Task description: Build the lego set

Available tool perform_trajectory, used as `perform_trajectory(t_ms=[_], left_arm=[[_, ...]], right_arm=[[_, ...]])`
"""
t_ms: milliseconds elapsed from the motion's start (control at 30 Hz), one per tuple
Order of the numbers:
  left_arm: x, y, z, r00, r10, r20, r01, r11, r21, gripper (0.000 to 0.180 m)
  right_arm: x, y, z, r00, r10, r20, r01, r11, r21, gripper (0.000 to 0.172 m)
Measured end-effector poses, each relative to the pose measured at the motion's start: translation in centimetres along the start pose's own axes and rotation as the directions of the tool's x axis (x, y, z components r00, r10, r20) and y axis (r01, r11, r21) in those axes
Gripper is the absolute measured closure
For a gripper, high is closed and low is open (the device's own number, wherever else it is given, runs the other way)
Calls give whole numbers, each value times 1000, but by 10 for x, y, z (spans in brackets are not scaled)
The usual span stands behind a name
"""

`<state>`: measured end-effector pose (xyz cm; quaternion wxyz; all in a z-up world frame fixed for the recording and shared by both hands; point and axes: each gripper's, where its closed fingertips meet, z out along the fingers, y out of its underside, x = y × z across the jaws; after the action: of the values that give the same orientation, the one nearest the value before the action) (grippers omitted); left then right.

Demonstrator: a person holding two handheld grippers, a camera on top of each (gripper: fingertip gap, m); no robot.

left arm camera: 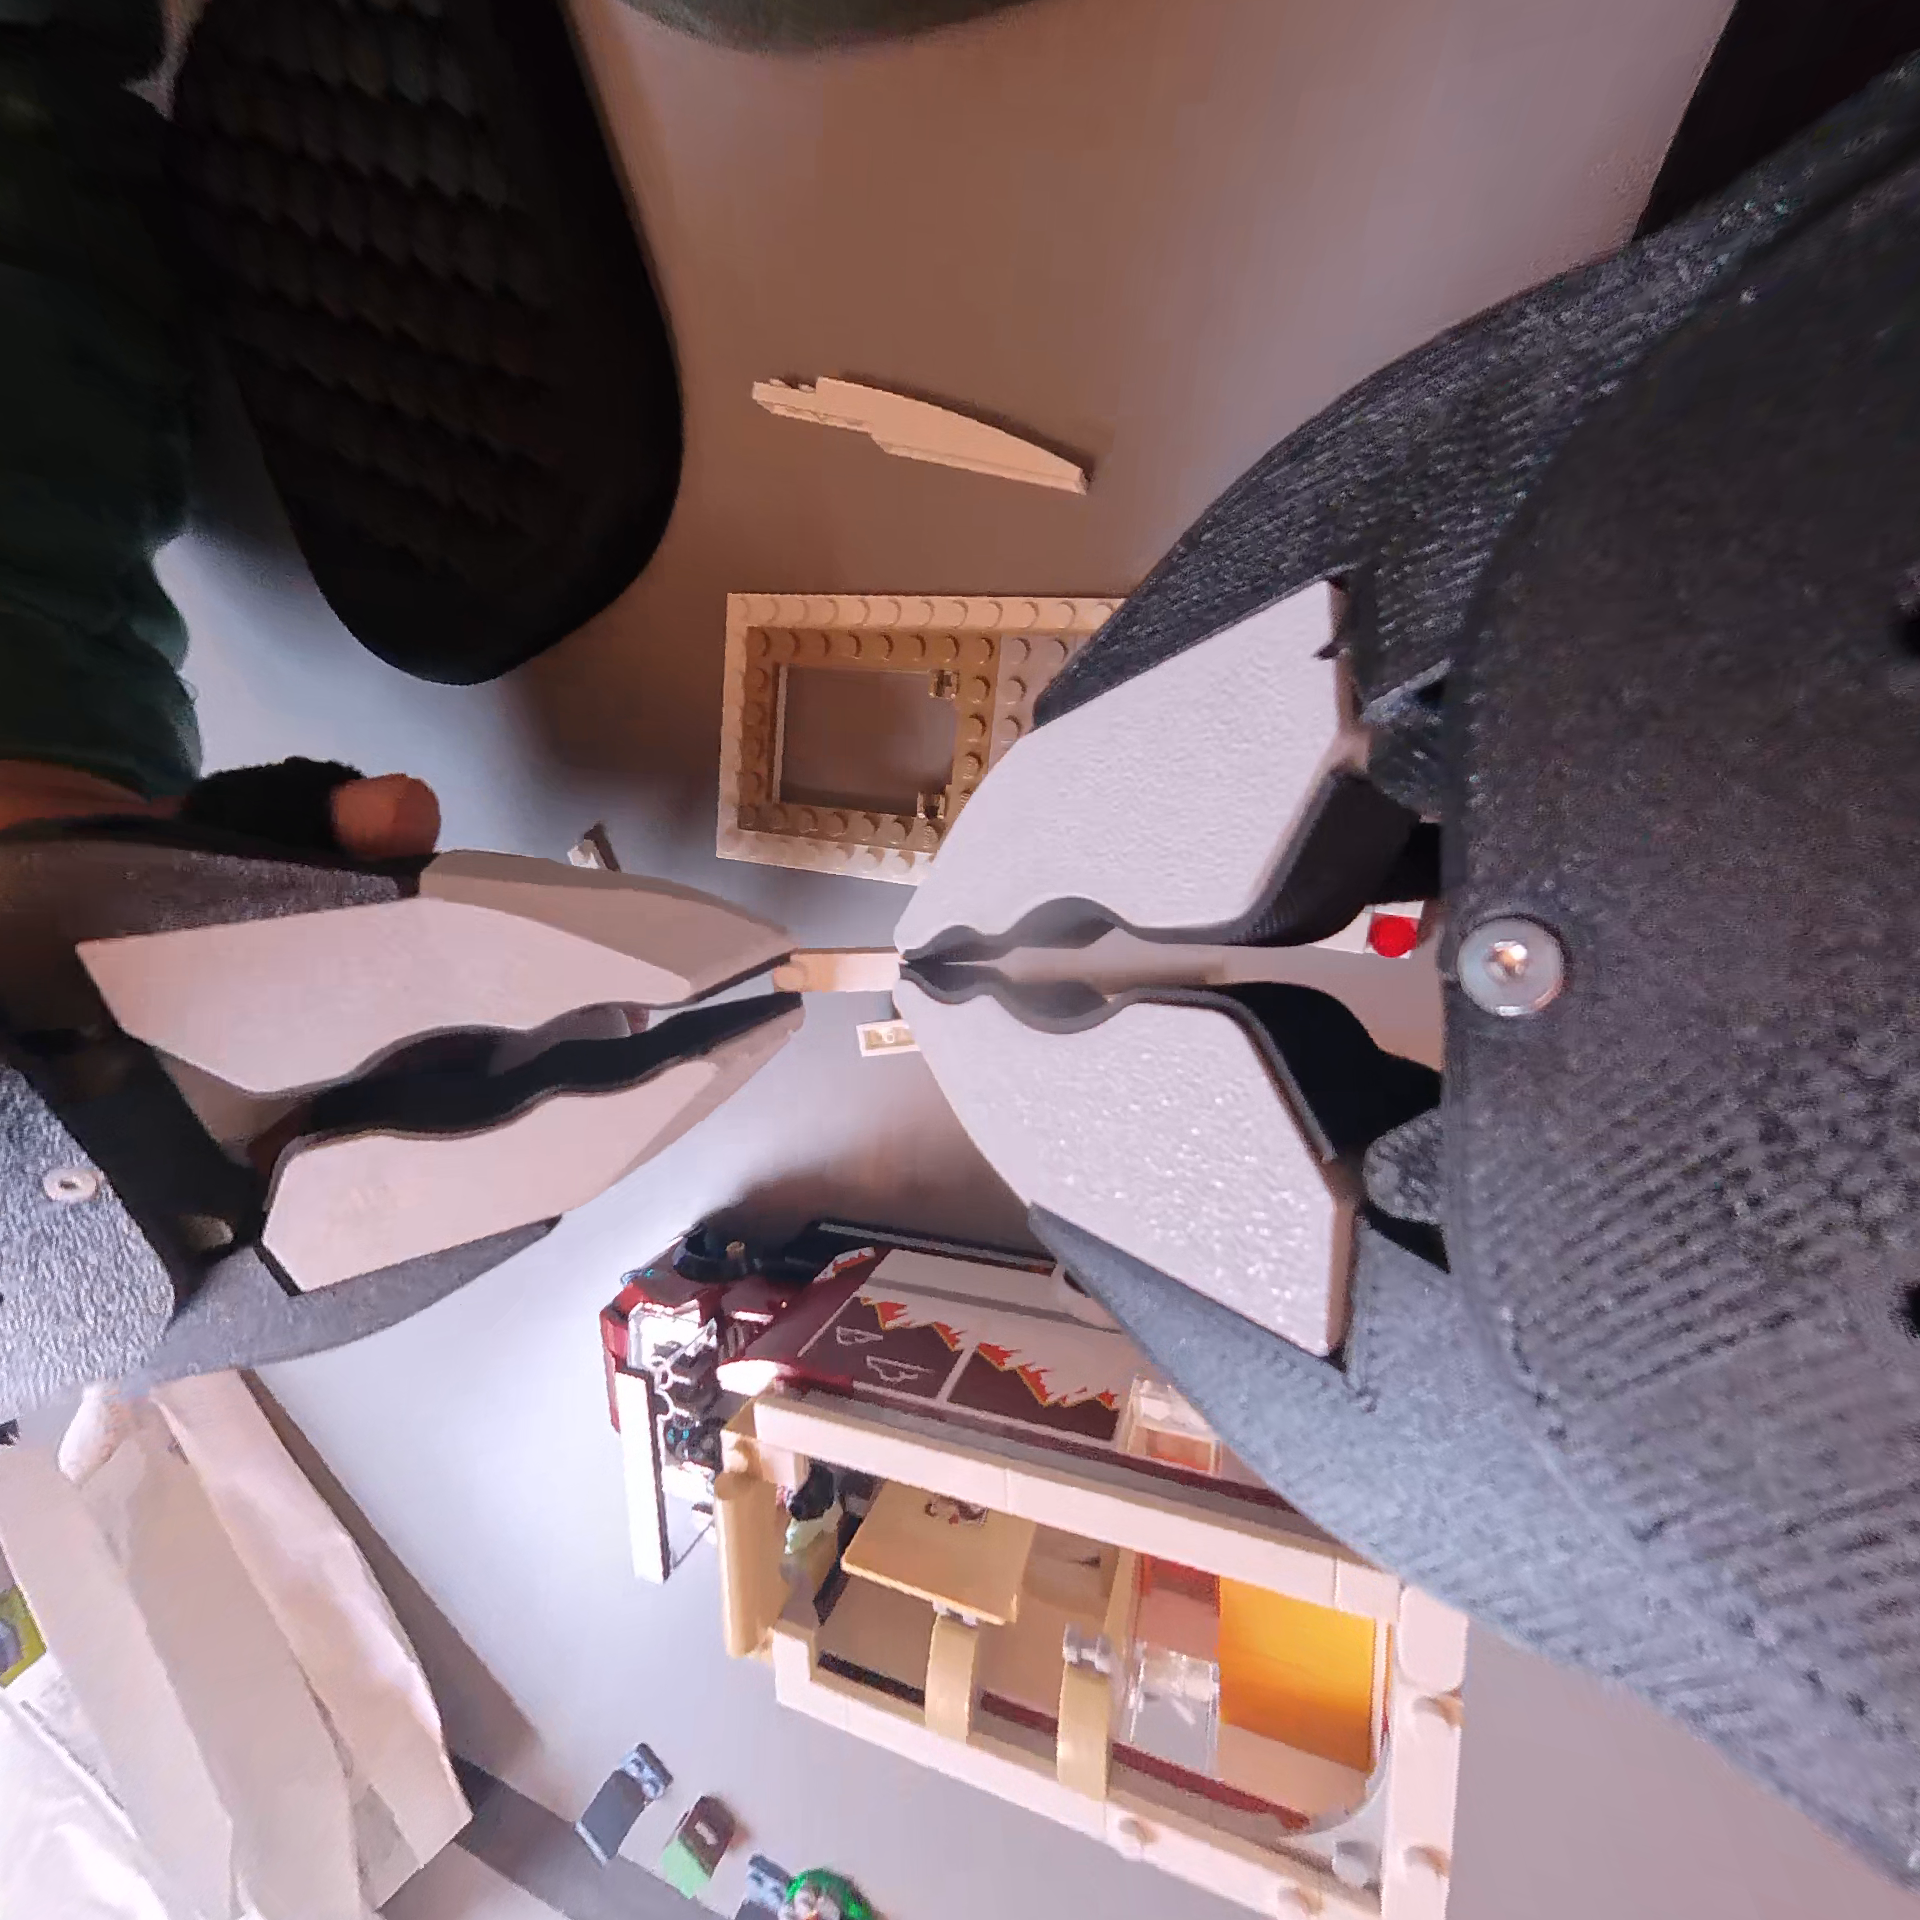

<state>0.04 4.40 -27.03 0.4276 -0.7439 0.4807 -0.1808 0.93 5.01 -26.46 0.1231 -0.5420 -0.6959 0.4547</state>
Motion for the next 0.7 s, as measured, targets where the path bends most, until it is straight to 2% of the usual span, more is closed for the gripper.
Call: perform_trajectory(t_ms=[67, 200, 233, 300, 367, 467, 567, 700], left_arm=[[-1, -1, -1, 1000, -23, -9, 23, 1000, 12, 180], [-5, -4, -3, 999, 16, 36, -17, 999, 29, 180], [-5, -5, -3, 999, 25, 45, -27, 999, 31, 178], [-6, -4, -3, 997, 42, 61, -43, 999, 22, 160], [-6, -4, -3, 996, 65, 68, -66, 998, 20, 155], [-6, -4, -1, 991, 99, 89, -100, 995, 4, 158], [-5, 0, 1, 988, 124, 91, -122, 992, -21, 173], [-2, 3, 2, 998, 49, 41, -48, 998, -28, 173]], right_arm=[[-1, -2, -1, 1000, 13, 12, -13, 1000, 17, 165], [1, -3, -3, 999, 40, 23, -41, 999, 36, 164], [1, -3, -3, 999, 43, 27, -44, 998, 39, 165], [2, -4, -4, 999, 46, 29, -47, 998, 46, 165], [2, -4, -5, 998, 47, 28, -49, 998, 47, 165], [0, -6, -5, 997, 57, 47, -60, 996, 59, 165], [0, -5, -4, 997, 61, 55, -64, 996, 58, 165], [1, -2, -1, 999, 36, 38, -37, 998, 41, 164]])
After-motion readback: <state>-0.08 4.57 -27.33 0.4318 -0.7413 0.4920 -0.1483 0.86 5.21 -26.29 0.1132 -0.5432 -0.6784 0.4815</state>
